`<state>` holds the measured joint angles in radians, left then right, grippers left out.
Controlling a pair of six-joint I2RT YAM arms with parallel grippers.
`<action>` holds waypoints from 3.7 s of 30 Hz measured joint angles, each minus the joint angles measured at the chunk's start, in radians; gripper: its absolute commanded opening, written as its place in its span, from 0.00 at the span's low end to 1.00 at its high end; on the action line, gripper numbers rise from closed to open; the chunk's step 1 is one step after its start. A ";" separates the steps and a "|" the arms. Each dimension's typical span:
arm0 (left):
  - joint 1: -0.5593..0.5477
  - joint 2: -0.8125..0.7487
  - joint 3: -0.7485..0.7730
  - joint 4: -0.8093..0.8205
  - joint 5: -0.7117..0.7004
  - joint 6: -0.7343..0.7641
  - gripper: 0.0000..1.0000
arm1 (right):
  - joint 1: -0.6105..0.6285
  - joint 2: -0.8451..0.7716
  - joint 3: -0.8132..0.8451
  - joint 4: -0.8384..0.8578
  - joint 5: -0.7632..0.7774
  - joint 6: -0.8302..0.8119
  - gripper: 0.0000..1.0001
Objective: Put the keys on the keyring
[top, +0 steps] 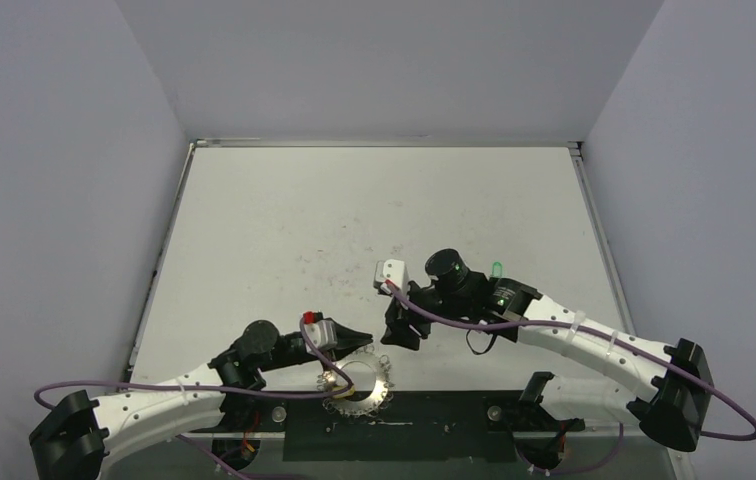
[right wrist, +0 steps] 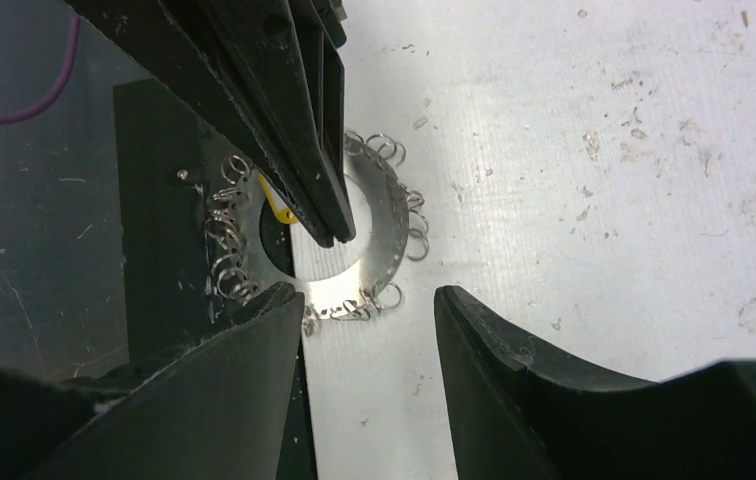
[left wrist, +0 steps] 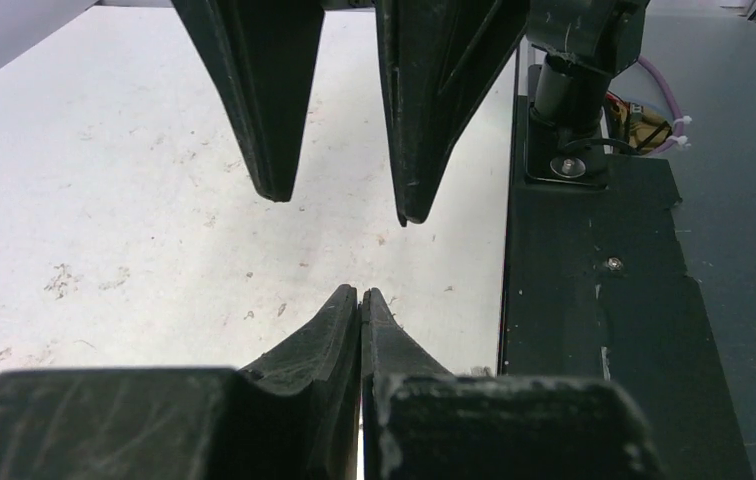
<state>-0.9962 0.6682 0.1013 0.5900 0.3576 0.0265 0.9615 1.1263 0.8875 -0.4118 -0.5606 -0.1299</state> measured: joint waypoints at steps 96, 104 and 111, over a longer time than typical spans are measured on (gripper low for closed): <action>0.340 0.185 0.096 -0.446 -0.107 -0.799 0.46 | 0.098 0.336 -0.224 0.464 0.512 0.407 0.31; 0.314 0.185 0.084 -0.406 -0.140 -0.744 0.49 | 0.097 0.432 -0.219 0.507 0.414 0.392 0.25; 0.297 0.185 0.082 -0.385 -0.148 -0.710 0.48 | 0.096 0.463 -0.187 0.509 0.414 0.387 0.00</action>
<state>-0.6991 0.8532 0.1837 0.2047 0.2100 -0.6830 1.0573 1.5898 0.7006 0.0967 -0.1471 0.2573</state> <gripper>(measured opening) 0.490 0.032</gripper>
